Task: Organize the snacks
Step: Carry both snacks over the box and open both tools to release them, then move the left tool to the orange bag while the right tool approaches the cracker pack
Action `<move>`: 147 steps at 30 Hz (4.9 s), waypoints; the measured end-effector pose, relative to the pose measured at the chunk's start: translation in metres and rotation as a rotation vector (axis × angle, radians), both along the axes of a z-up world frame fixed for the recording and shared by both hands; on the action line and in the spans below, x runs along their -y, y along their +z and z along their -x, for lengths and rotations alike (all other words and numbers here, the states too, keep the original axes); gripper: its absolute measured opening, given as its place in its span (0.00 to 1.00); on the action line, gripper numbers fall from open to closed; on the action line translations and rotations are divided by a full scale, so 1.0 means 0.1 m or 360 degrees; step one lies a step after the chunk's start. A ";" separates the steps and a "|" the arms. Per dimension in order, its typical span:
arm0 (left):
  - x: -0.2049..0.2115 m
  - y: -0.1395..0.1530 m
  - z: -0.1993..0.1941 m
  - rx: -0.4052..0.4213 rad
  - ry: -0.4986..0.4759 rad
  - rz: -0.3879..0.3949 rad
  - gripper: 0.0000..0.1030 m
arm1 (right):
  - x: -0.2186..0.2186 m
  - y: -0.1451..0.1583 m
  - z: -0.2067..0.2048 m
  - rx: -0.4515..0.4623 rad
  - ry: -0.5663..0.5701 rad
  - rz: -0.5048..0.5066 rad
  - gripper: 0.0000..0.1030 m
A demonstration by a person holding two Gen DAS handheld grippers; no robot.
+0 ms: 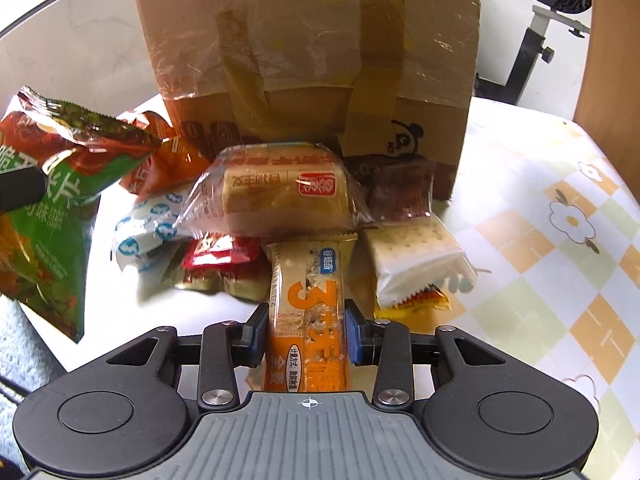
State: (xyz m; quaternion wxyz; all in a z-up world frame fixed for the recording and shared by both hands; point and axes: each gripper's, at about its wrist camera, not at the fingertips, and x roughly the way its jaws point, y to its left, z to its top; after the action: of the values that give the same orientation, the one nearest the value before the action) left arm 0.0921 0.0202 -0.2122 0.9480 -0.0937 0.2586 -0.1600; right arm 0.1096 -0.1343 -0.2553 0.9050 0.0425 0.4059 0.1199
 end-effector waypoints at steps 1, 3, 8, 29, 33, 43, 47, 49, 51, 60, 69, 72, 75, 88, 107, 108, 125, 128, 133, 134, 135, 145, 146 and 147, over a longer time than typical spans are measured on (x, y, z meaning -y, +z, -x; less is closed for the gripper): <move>0.00 0.00 0.00 0.0000 0.0000 0.0002 0.60 | 0.01 0.00 0.02 -0.0006 0.0000 -0.0002 0.34; 0.01 0.01 0.02 0.0003 0.0000 0.0002 0.60 | 0.03 0.01 0.06 -0.0022 -0.0003 -0.0011 0.33; -0.02 0.03 0.06 0.0026 0.0009 0.0017 0.60 | 0.10 0.04 0.16 -0.0059 -0.0031 -0.0047 0.33; -0.24 0.52 0.06 0.0251 0.0011 0.0018 0.60 | 0.52 1.05 0.27 0.0424 -0.0134 -0.0250 0.33; -0.32 0.85 -0.06 0.0359 0.0027 -0.0011 0.60 | 0.63 1.36 0.18 0.0562 -0.0132 -0.0263 0.33; -0.28 1.48 -0.39 0.0579 0.0039 -0.0012 0.61 | 0.80 1.96 -0.14 0.0875 -0.0104 -0.0250 0.33; -0.12 1.48 -0.57 0.0604 0.0027 -0.0043 0.61 | 0.84 1.99 -0.34 0.0923 -0.0123 -0.0242 0.33; -0.06 1.48 -0.67 0.0610 0.0024 -0.0047 0.61 | 0.84 1.97 -0.44 0.0932 -0.0123 -0.0251 0.33; -0.01 1.48 -0.76 0.0610 0.0019 -0.0051 0.61 | 0.82 1.94 -0.56 0.0934 -0.0118 -0.0246 0.33; 0.20 1.53 -1.32 0.0506 -0.0044 -0.0140 0.61 | 0.82 1.77 -1.24 0.0830 -0.0171 -0.0349 0.33; 0.58 1.24 -1.86 0.0203 -0.0149 -0.0216 0.61 | 0.82 1.59 -1.82 0.0602 -0.0279 -0.0371 0.33; 0.69 1.12 -2.01 0.0085 -0.0176 -0.0287 0.61 | 0.77 1.55 -1.92 0.0538 -0.0311 -0.0346 0.32; 0.77 1.05 -2.08 0.0057 -0.0206 -0.0376 0.61 | 0.72 1.54 -1.98 0.0522 -0.0331 -0.0300 0.32; 0.76 1.16 -2.21 0.0044 -0.0247 -0.0361 0.87 | 0.68 1.62 -1.86 0.0515 -0.0385 -0.0255 0.50; -0.06 1.92 -1.33 0.0378 -0.0058 -0.0402 0.86 | 0.76 1.95 -1.04 0.0769 -0.0288 -0.0273 0.50; -0.12 1.92 -1.27 0.0392 -0.0051 -0.0425 0.86 | 0.79 1.94 -0.98 0.0789 -0.0285 -0.0298 0.50; -0.54 1.05 -0.71 0.0171 0.0109 -0.0286 0.77 | 0.91 1.08 -0.41 0.0680 -0.0394 -0.0215 0.49; -0.53 0.83 -0.70 0.0090 0.0126 -0.0243 0.76 | 0.86 0.88 -0.40 0.0579 -0.0362 -0.0226 0.48; -0.50 0.58 -0.66 0.0007 0.0165 -0.0196 0.73 | 0.80 0.51 -0.36 0.0405 -0.0350 -0.0236 0.47; -0.49 0.54 -0.63 0.0000 0.0169 -0.0200 0.73 | 0.78 0.45 -0.35 0.0373 -0.0340 -0.0230 0.46; -0.48 0.50 -0.60 -0.0010 0.0169 -0.0205 0.73 | 0.76 0.38 -0.33 0.0339 -0.0325 -0.0215 0.45; -0.38 0.25 -0.50 -0.0112 0.0127 -0.0238 0.73 | 0.48 0.02 -0.41 0.0143 -0.0131 -0.0003 0.46; -0.38 0.24 -0.49 -0.0114 0.0122 -0.0240 0.73 | 0.46 0.00 -0.43 0.0141 -0.0109 0.0017 0.46; -0.35 0.20 -0.43 -0.0114 0.0118 -0.0241 0.73 | 0.44 -0.01 -0.46 0.0135 -0.0090 0.0036 0.47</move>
State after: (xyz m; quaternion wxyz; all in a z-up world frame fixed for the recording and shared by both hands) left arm 0.1348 0.0557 -0.1923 0.9478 -0.0370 0.3001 -0.1013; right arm 0.1561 -0.1782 -0.2564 0.9249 0.0386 0.3670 0.0915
